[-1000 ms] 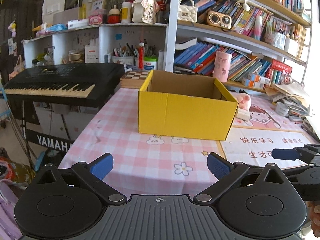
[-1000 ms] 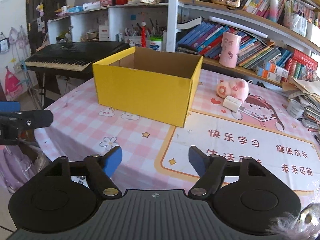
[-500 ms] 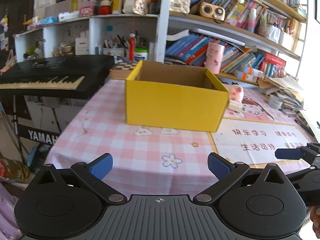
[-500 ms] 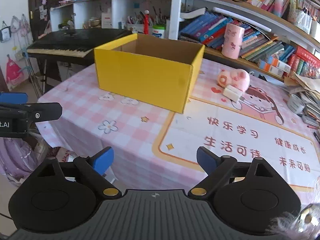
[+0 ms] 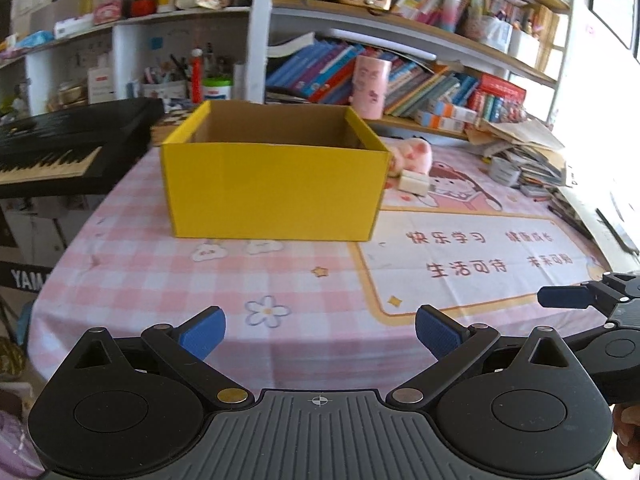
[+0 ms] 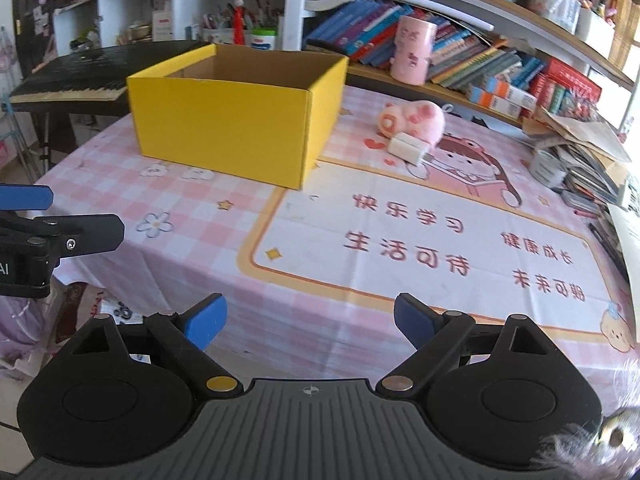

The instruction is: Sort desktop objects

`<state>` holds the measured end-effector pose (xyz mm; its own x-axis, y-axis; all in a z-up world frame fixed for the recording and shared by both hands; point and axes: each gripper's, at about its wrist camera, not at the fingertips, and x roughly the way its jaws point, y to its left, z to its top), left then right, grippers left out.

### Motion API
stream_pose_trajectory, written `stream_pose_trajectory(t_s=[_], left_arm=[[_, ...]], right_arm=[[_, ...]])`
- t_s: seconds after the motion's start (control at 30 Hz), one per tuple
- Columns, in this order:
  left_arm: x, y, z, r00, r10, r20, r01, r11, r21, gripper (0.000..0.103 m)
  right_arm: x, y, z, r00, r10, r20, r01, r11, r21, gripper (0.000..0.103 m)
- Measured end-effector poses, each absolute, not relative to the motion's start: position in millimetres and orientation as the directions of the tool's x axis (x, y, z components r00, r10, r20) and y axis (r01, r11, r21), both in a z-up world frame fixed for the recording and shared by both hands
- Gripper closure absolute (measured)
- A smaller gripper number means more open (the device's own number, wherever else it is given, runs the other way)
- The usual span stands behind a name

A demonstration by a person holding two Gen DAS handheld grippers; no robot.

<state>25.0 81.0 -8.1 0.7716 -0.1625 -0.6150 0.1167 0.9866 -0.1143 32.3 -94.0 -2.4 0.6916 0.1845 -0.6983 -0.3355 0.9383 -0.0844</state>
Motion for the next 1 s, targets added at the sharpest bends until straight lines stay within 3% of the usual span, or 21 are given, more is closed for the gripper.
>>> stream_pose_trajectory(t_s=[1.0], left_arm=[[117,-24,-11,0.716,-0.274,-0.642,0.26,0.958,-0.119,0.0]], right_arm=[[112,-187,-4,0.69,0.075,-0.72,-0.207,0.974,-0.097,0.013]])
